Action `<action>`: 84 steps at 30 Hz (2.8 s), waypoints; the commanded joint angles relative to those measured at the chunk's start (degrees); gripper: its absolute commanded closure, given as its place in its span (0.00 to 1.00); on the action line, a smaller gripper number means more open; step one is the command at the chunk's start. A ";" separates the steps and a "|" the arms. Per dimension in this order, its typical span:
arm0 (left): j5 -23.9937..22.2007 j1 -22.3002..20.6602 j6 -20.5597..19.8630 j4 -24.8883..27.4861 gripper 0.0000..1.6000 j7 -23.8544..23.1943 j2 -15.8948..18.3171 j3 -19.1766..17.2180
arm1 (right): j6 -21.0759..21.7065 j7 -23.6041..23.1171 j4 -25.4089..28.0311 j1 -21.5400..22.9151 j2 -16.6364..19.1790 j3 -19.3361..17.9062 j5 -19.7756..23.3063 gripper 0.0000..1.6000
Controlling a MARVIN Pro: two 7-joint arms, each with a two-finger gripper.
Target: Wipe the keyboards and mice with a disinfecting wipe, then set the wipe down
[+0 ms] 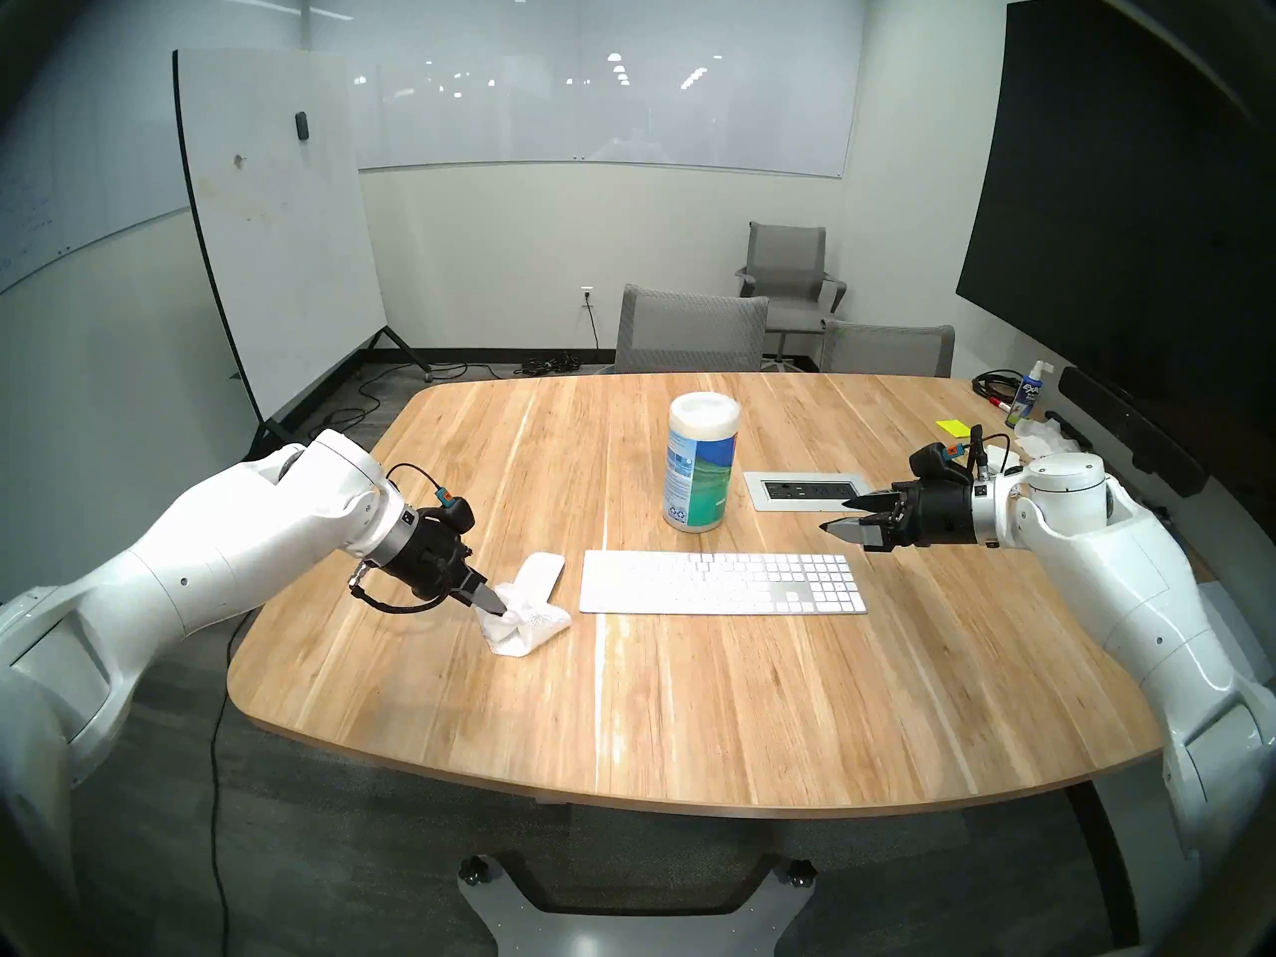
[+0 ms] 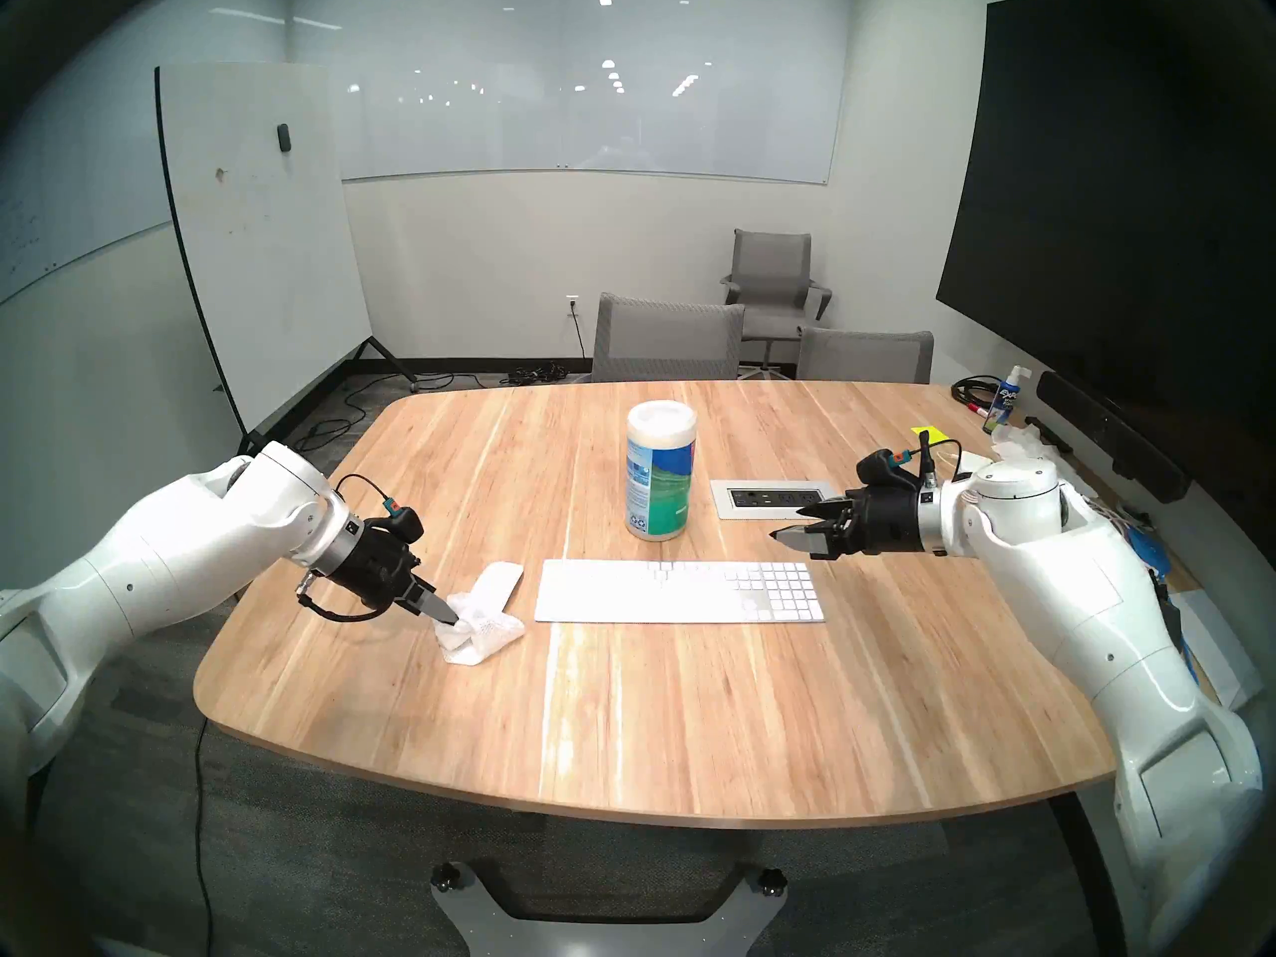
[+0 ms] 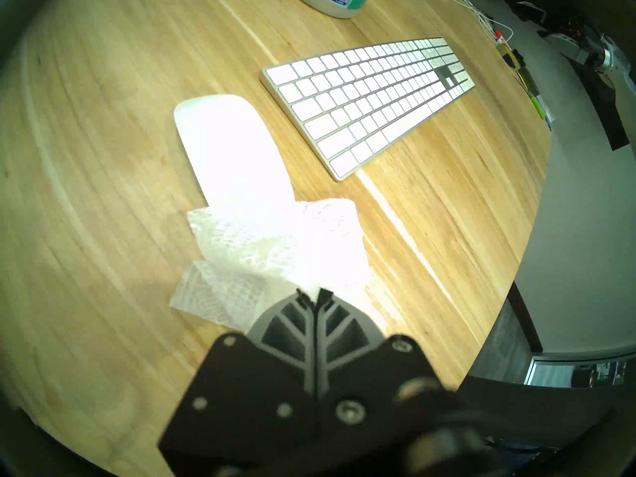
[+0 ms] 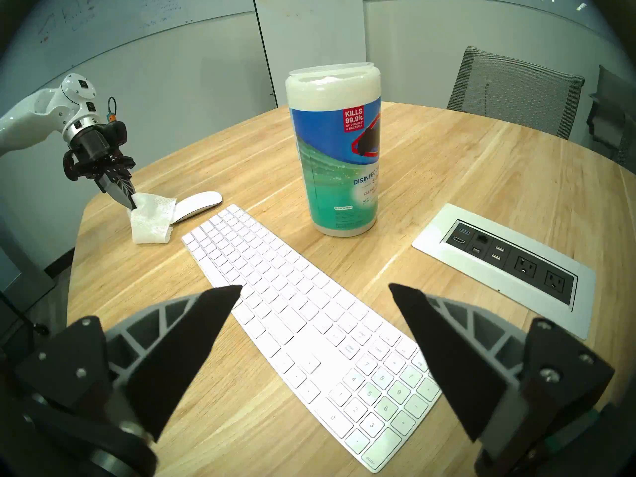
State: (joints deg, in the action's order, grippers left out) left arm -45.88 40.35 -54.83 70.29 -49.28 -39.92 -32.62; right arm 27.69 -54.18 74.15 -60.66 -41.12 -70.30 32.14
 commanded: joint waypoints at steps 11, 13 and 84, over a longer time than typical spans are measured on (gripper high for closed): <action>2.97 -5.16 0.37 -9.59 1.00 3.80 -7.16 -0.33 | -0.12 0.12 0.33 1.06 0.09 -0.70 0.20 0.00; 3.29 -5.58 0.35 -10.54 1.00 4.23 -7.78 -0.48 | -0.12 0.12 0.33 1.06 0.09 -0.70 0.19 0.00; 15.83 -15.05 19.39 -30.14 0.64 2.95 -12.71 -0.75 | -0.12 0.13 0.33 1.07 0.08 -0.71 0.20 0.00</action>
State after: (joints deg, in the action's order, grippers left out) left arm -29.37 26.34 -36.39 39.84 -45.07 -52.47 -32.61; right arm 27.69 -54.18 74.15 -60.65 -41.12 -70.31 32.14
